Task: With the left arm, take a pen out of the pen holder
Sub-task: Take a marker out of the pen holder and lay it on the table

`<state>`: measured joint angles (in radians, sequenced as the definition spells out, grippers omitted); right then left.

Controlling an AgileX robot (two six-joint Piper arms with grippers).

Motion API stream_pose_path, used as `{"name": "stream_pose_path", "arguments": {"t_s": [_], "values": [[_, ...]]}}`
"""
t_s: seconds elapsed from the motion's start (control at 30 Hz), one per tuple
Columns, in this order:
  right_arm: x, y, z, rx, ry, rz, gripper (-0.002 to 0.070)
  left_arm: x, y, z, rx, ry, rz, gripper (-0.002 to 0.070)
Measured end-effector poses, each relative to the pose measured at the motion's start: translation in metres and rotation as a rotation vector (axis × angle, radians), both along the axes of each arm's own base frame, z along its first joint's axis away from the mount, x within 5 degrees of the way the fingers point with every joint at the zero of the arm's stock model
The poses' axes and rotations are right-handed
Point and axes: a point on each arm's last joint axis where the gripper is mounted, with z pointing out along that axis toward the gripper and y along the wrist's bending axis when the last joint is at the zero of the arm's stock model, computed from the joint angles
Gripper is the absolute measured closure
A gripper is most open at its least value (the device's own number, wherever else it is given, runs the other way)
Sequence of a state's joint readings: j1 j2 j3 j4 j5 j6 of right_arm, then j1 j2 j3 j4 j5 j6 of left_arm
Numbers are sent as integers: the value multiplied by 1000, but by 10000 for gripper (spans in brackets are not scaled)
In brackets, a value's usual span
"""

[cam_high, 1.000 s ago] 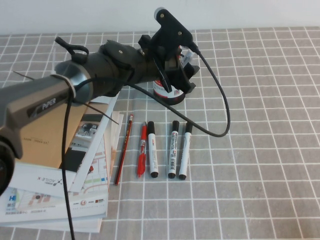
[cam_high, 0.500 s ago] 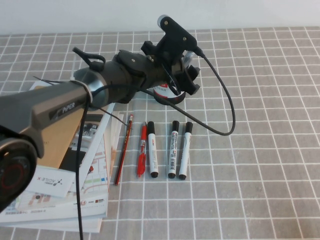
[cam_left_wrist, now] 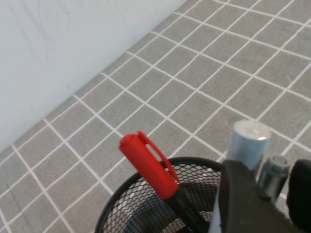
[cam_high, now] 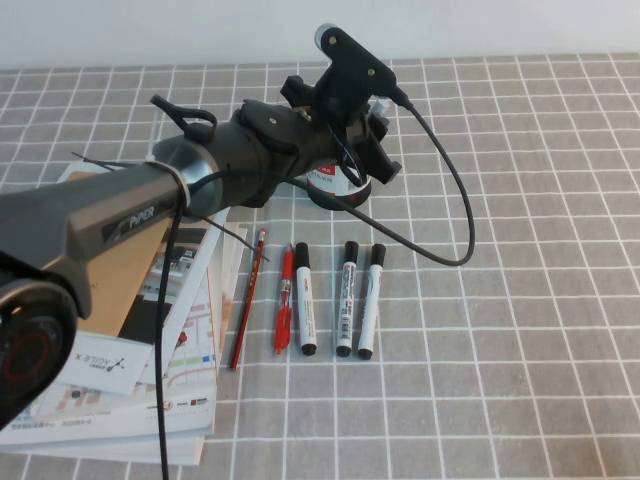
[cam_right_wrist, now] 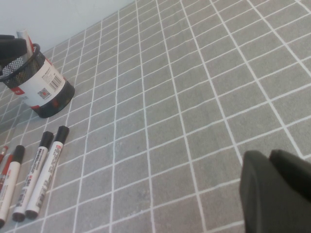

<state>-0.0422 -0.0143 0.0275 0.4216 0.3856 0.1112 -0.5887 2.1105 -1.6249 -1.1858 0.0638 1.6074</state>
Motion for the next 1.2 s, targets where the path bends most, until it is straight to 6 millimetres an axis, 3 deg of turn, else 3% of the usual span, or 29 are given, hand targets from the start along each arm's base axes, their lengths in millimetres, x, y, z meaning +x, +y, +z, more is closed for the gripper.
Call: {"name": "stream_pose_path", "arguments": {"t_s": [0.47, 0.87, 1.03, 1.2], "values": [[0, 0, 0, 0, 0, 0, 689, -1, -2, 0, 1, -3, 0, 627], [0, 0, 0, 0, 0, 0, 689, 1, 0, 6, -41, -4, 47, 640], [0, 0, 0, 0, 0, 0, 689, -3, 3, 28, -69, -39, 48, 641], [0, 0, 0, 0, 0, 0, 689, -16, 9, 71, -151, -80, 35, 641]]}}
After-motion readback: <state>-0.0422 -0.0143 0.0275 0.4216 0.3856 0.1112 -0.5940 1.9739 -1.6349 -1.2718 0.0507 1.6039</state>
